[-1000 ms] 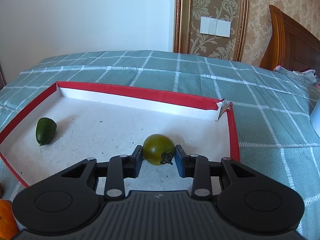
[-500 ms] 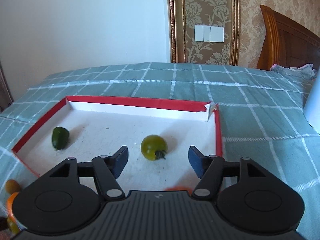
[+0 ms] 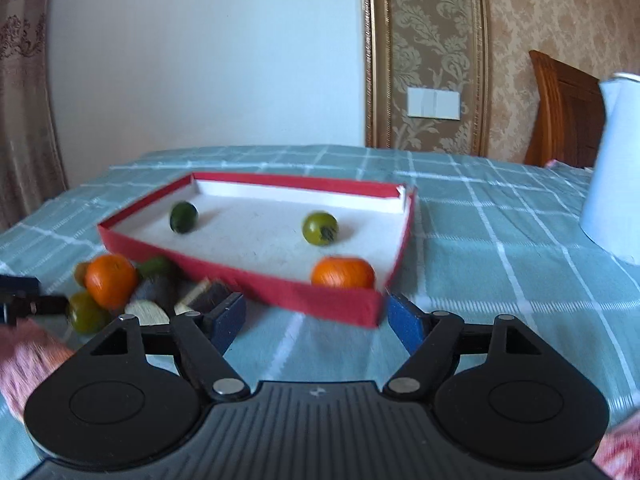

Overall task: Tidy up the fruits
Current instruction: 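Lift the persimmon into the tray and open the right gripper, then close the left gripper around the small brown fruit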

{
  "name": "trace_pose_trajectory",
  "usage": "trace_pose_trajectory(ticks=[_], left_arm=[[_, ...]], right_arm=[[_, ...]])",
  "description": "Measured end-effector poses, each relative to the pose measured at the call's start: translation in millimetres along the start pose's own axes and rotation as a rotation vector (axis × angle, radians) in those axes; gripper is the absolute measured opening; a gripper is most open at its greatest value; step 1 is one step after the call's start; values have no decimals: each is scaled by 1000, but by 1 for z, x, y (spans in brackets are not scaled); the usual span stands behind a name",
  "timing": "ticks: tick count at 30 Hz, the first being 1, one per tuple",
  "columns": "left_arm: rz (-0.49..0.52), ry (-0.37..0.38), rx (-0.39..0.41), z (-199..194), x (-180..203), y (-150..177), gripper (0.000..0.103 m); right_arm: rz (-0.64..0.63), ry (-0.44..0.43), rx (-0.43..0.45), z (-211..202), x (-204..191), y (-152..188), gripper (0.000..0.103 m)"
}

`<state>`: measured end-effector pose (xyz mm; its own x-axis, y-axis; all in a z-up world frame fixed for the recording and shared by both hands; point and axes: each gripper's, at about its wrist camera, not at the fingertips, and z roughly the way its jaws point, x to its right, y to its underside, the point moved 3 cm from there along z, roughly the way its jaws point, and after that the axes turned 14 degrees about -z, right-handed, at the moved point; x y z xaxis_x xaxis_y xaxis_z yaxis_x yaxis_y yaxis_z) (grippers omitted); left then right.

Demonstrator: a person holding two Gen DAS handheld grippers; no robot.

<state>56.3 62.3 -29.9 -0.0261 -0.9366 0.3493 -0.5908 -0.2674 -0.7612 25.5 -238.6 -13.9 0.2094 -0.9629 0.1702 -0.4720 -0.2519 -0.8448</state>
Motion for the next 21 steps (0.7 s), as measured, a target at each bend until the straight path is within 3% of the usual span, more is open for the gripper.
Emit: trace_pose_trajectory(ticks=[4, 9, 12, 18, 20, 21], left_arm=[[-52, -4, 14, 1, 0, -5, 103], [-32, -68, 55, 4, 6, -15, 103], [-20, -91, 29, 12, 9, -19, 103], [82, -139, 51, 20, 18, -16, 103], [107, -148, 57, 20, 21, -15, 100], [111, -147, 62, 20, 22, -14, 94]], right_arm=[[-1, -24, -11, 2, -2, 1, 78], [-36, -60, -70, 6, -10, 10, 78], [-46, -76, -96, 9, -13, 13, 78], [-36, -64, -137, 15, -12, 15, 95], [-39, -62, -139, 16, -12, 15, 95], [-41, -61, -140, 16, -12, 15, 95]])
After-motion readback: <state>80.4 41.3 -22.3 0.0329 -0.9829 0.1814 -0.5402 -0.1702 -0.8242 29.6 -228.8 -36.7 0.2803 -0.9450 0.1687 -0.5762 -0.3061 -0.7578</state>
